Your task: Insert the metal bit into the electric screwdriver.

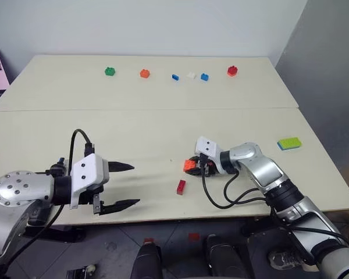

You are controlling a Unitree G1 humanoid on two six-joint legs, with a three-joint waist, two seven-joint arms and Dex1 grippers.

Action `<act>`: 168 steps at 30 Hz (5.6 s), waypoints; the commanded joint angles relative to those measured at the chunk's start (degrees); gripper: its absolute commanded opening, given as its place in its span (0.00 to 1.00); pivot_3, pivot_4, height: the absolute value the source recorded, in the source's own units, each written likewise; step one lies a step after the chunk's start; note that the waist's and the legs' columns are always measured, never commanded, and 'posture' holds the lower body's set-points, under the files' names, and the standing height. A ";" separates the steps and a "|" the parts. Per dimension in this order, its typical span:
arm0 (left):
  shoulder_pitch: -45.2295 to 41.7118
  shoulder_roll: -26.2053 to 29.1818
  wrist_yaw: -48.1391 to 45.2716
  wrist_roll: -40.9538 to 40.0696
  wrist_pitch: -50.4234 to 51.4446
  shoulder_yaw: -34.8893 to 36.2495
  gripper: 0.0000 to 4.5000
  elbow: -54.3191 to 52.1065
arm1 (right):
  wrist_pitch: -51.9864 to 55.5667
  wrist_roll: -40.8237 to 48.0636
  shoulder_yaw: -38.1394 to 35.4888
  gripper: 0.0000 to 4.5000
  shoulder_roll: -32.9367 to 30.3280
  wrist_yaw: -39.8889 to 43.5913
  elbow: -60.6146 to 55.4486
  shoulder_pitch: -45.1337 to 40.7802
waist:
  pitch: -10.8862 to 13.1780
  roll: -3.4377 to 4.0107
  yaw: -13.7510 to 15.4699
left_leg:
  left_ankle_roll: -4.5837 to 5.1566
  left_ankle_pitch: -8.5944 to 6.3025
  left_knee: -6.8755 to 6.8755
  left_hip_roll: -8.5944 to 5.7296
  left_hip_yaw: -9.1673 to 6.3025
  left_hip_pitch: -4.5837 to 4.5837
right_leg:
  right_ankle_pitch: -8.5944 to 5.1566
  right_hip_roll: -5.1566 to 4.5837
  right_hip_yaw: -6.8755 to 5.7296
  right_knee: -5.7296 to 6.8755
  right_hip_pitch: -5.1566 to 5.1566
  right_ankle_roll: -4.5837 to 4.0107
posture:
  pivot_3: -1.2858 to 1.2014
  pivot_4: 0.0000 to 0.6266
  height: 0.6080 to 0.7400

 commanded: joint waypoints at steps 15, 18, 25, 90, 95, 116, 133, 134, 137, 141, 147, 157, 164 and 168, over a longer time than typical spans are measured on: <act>-17.72 -4.80 3.40 -6.14 6.81 -9.21 1.00 -2.09 | 11.35 3.07 -35.17 0.32 -20.84 -14.99 -15.84 20.31 | -0.01 -0.01 1.57 | 0.00 0.00 0.06 -0.04 -0.02 -0.01 | 0.00 0.01 0.05 -0.05 0.08 0.02 | 0.52 0.24 1.00; -20.61 -6.69 4.26 -7.12 7.72 -10.38 1.00 -1.53 | 13.22 4.29 -40.29 0.32 -21.53 -16.95 -16.25 25.35 | -0.01 -0.01 1.43 | 0.01 0.00 0.07 -0.04 -0.03 0.04 | 0.00 0.01 0.04 -0.04 0.11 0.02 | 0.52 0.24 1.00; -24.10 -9.98 5.35 -8.10 8.92 -12.21 1.00 -0.96 | 15.68 5.30 -43.21 0.32 -20.48 -21.02 -15.50 29.45 | -0.02 -0.01 0.61 | 0.02 0.01 0.10 -0.04 -0.01 0.14 | 0.06 0.04 0.13 0.00 0.18 0.11 | 0.52 0.24 1.00; 8.37 3.88 -4.87 2.66 -0.36 2.91 1.00 -2.02 | 17.42 9.23 3.42 0.90 -2.94 -11.29 -26.90 11.39 | 0.00 -0.06 0.16 | -0.02 -0.02 0.02 0.02 0.05 0.00 | 0.03 -0.02 0.04 -0.08 -0.06 0.02 | 0.52 0.24 1.00; 5.35 3.91 -3.39 1.15 2.43 1.65 1.00 -3.69 | 17.08 8.52 3.48 0.63 -2.13 -11.39 -26.28 11.64 | 0.00 -0.06 0.02 | -0.02 -0.02 0.00 0.03 0.05 -0.01 | 0.03 -0.01 0.04 -0.09 -0.05 0.02 | 0.52 0.24 1.00; -16.88 -6.82 3.84 -8.83 7.25 -7.10 1.00 -3.55 | 17.09 8.88 -17.93 0.32 -14.23 -15.80 -32.11 19.33 | -0.03 -0.11 1.35 | -0.02 -0.01 0.05 -0.01 -0.04 0.02 | 0.03 0.04 0.06 -0.08 0.07 0.05 | 0.52 0.24 1.00; -23.15 -11.00 -0.54 -5.01 3.04 -17.01 1.00 0.58 | 14.07 8.12 -33.68 0.32 -21.44 -19.60 -20.10 29.12 | -0.04 -0.10 1.16 | 0.00 0.00 0.13 -0.03 -0.03 0.13 | 0.05 0.06 0.14 -0.05 0.21 0.07 | 0.52 0.24 1.00; -23.48 -11.12 -0.54 -4.95 3.08 -17.19 1.00 0.78 | 13.43 8.01 -33.47 0.40 -21.52 -19.48 -19.55 28.89 | -0.04 -0.10 1.17 | 0.00 0.00 0.13 -0.03 -0.03 0.13 | 0.05 0.06 0.14 -0.05 0.21 0.07 | 0.52 0.24 1.00; -24.23 -11.30 -0.46 -5.46 3.97 -17.43 1.00 0.78 | 11.48 7.14 -33.06 0.55 -22.06 -19.29 -17.43 29.33 | -0.04 -0.10 1.26 | 0.00 0.00 0.13 -0.03 -0.04 0.12 | 0.05 0.07 0.13 -0.05 0.21 0.08 | 0.52 0.24 1.00; -24.13 -11.54 -0.06 -5.62 4.19 -17.12 1.00 0.71 | 11.88 8.65 -34.50 0.76 -21.89 -19.10 -18.02 29.57 | -0.04 -0.10 1.29 | 0.00 0.00 0.13 -0.04 -0.05 0.13 | 0.05 0.07 0.13 -0.11 0.28 0.08 | 0.52 0.24 1.00; -24.27 -11.85 0.40 -5.41 4.25 -17.05 1.00 0.76 | 12.81 10.35 -35.80 0.99 -22.87 -18.07 -18.71 29.81 | -0.04 -0.10 1.30 | 0.00 0.00 0.13 -0.04 -0.09 0.18 | 0.05 0.07 0.12 -0.09 0.33 0.08 | 0.52 0.24 1.00; -23.93 -11.86 0.57 -4.46 3.74 -17.19 1.00 1.45 | 13.36 11.95 -37.54 0.99 -24.12 -17.17 -19.25 30.86 | -0.04 -0.10 1.32 | 0.01 0.00 0.14 -0.04 -0.09 0.20 | 0.05 0.07 0.12 -0.10 0.38 0.08 | 0.52 0.24 1.00; -23.29 -10.95 1.31 -3.92 4.41 -15.73 1.00 1.92 | 10.57 11.73 -38.08 0.99 -25.00 -16.39 -19.82 31.81 | -0.04 -0.10 1.32 | 0.00 0.00 0.14 -0.04 -0.09 0.20 | 0.05 0.07 0.12 -0.10 0.38 0.08 | 0.52 0.24 1.00; -22.08 -9.75 2.19 -3.50 4.59 -14.15 1.00 2.03 | 9.93 12.94 -38.59 0.99 -25.90 -14.35 -20.82 32.82 | -0.04 -0.10 1.29 | 0.00 0.00 0.14 -0.04 -0.10 0.22 | 0.05 0.08 0.12 -0.09 0.38 0.08 | 0.52 0.24 1.00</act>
